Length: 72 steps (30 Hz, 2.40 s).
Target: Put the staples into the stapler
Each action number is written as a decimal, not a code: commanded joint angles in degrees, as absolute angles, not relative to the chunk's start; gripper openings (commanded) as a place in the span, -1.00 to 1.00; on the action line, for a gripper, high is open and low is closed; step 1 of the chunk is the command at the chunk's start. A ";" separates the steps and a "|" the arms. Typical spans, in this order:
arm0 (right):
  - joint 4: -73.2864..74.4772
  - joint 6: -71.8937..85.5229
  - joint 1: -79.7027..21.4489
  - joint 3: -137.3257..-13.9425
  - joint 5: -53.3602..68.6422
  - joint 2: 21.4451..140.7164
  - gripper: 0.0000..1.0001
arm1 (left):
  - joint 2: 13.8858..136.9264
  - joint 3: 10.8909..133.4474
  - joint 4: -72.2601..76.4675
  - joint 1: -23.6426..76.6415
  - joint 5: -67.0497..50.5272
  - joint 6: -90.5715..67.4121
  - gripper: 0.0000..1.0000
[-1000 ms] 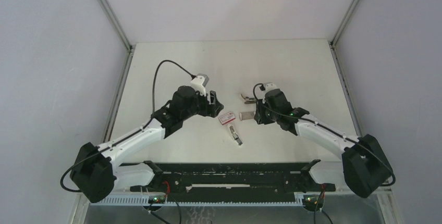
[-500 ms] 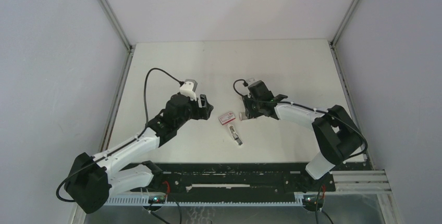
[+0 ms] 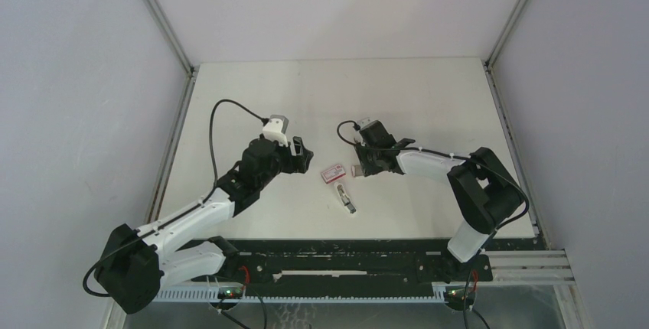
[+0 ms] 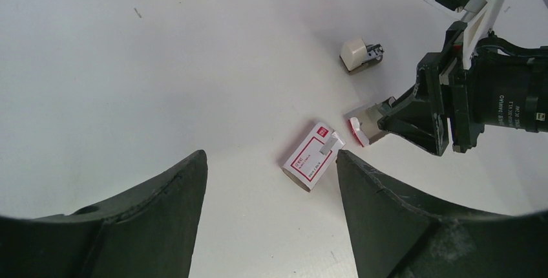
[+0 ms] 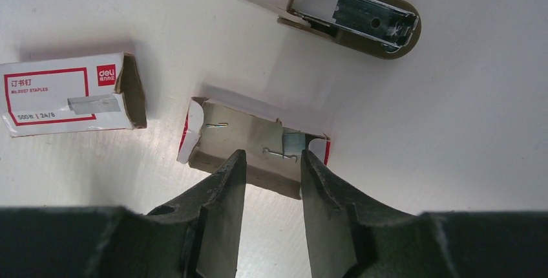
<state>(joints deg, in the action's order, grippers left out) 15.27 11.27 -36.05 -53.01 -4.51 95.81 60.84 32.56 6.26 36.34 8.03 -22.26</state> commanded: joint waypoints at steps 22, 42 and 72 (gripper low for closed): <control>14.10 9.55 -35.90 -55.99 -6.68 98.38 -0.46 | 61.44 31.64 9.47 35.68 7.43 -21.00 0.54; 16.62 16.85 -30.99 -52.36 18.30 79.57 -0.71 | 50.52 26.95 13.84 36.11 -4.90 -24.74 0.54; -12.88 62.12 -29.43 -34.81 53.80 53.17 -0.67 | 49.86 19.19 49.58 63.89 -5.97 -2.60 0.38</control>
<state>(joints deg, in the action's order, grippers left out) -6.00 58.11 -28.27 -34.52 52.77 53.98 49.21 17.80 45.34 62.52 -7.62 -6.70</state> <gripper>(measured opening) 0.167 0.712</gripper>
